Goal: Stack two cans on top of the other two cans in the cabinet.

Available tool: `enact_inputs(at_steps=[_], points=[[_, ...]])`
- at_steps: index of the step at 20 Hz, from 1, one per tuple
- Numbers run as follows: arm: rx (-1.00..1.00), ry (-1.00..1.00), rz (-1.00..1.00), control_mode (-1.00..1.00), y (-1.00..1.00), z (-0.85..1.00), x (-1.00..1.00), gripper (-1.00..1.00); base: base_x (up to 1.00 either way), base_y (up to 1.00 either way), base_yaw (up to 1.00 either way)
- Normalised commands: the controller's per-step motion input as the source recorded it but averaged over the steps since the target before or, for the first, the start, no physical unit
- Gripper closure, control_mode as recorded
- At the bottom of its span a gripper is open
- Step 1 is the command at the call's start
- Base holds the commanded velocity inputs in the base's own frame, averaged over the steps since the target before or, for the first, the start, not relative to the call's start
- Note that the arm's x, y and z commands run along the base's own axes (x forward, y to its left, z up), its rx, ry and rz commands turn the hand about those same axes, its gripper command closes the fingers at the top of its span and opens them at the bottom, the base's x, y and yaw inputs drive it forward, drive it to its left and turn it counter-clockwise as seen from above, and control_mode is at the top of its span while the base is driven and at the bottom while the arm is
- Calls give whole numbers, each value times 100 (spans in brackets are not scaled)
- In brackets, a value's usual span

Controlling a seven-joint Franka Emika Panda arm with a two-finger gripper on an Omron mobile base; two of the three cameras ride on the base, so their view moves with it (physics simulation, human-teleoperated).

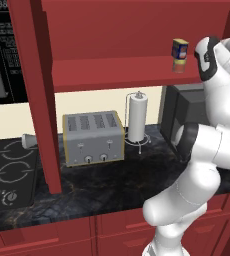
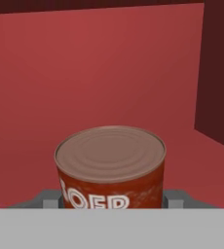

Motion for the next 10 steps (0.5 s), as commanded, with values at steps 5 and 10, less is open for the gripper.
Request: enact_inputs(at_steps=[5,10], points=[[0,0,0,-100,-4,5,0,100,0,0,0],[-1,0,0,-100,-5,0,-3,100,0,0,0]])
